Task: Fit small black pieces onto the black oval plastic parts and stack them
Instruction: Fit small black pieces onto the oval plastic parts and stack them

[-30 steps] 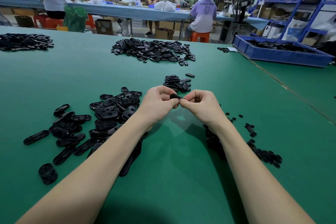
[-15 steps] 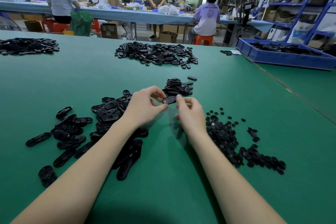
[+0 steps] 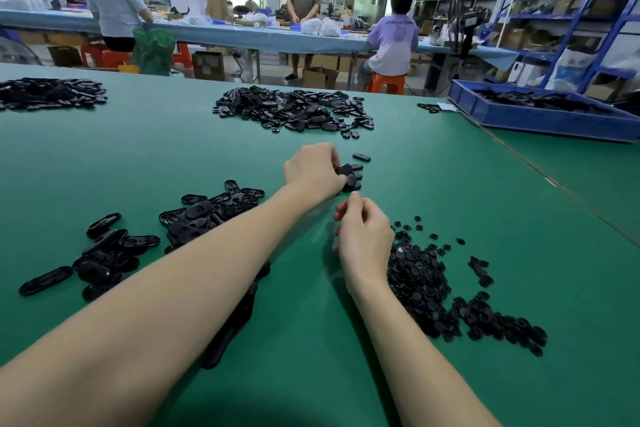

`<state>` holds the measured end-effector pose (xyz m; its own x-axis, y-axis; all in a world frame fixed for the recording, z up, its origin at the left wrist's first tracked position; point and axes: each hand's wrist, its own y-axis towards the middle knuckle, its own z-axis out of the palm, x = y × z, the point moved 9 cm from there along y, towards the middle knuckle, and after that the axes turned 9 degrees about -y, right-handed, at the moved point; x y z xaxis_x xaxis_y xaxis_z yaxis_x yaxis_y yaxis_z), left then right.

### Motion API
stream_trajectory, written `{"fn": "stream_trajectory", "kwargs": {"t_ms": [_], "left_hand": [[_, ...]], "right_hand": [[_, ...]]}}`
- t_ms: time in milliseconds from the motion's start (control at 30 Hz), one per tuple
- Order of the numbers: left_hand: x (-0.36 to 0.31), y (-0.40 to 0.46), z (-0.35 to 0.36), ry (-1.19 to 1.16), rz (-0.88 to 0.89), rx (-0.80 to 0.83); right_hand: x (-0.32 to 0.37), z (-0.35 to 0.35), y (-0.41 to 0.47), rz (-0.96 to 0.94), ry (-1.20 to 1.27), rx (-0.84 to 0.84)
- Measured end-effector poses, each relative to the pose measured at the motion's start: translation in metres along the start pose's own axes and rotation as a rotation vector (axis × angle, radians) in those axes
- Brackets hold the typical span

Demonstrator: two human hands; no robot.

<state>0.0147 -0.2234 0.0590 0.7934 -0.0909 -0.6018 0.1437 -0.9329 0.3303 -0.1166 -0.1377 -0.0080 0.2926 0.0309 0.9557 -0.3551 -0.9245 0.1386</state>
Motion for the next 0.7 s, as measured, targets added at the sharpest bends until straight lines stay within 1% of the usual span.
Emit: {"fn": "stream_trajectory", "kwargs": {"t_ms": [100,233,367,500,700], "left_hand": [[0.001,0.011,0.014,0.049,-0.026,0.036],[0.008,0.016,0.020,-0.018,-0.108,0.049],[0.005,0.012,0.018,-0.096,-0.117,0.032],[0.014,-0.005,0.013,-0.250,-0.161,0.042],[0.032,-0.037,-0.023,-0.555,-0.135,0.103]], "right_hand": [[0.001,0.001,-0.002,0.009,-0.001,0.011],[0.003,0.001,-0.003,0.005,-0.008,0.023],[0.003,0.000,-0.003,0.012,-0.021,0.028],[0.003,-0.002,-0.003,0.012,-0.022,0.020],[0.003,-0.002,-0.002,-0.008,-0.040,0.020]]}}
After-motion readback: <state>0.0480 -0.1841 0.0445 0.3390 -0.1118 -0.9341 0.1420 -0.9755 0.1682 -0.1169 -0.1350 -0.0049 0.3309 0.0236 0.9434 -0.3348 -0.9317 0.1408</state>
